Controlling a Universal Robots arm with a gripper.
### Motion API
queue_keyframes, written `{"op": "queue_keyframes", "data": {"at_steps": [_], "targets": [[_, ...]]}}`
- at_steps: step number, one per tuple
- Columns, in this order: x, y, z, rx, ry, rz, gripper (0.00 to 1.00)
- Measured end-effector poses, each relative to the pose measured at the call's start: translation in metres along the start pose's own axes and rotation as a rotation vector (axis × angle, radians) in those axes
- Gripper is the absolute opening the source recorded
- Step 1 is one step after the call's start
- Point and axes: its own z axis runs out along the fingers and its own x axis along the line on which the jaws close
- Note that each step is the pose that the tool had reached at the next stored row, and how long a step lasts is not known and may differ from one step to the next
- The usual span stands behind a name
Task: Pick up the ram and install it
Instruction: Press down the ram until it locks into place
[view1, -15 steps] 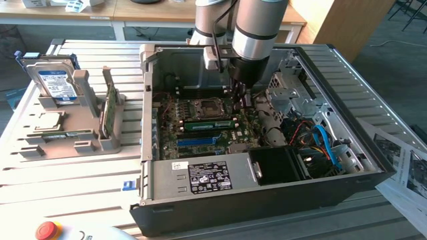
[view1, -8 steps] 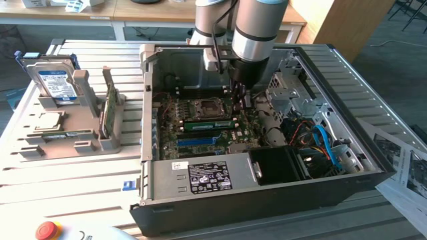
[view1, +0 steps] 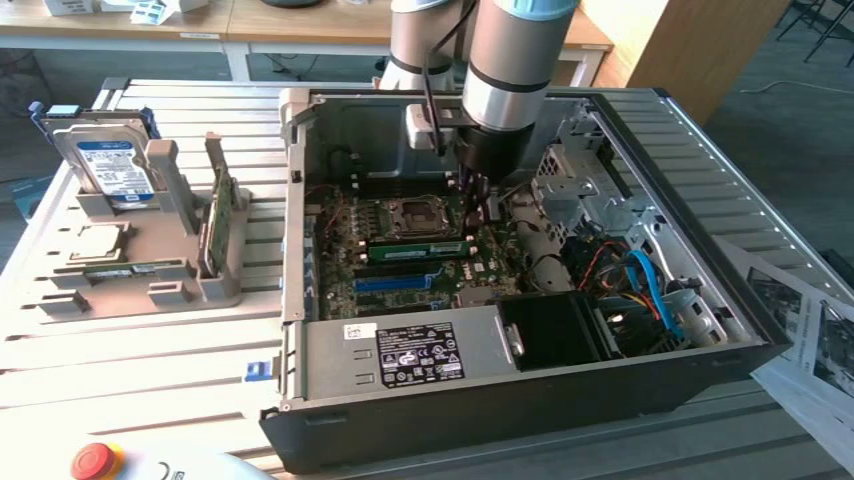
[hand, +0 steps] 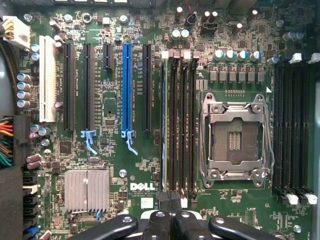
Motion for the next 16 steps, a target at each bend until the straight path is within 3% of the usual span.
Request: {"op": "queue_keyframes", "data": {"at_steps": [12, 16], "targets": [[0.0002, 0.0001, 0.0062, -0.0001, 0.0002, 0.0, 0.1], [0.0002, -0.0033, 0.0063, -0.0001, 0.0, 0.0, 0.1]]}}
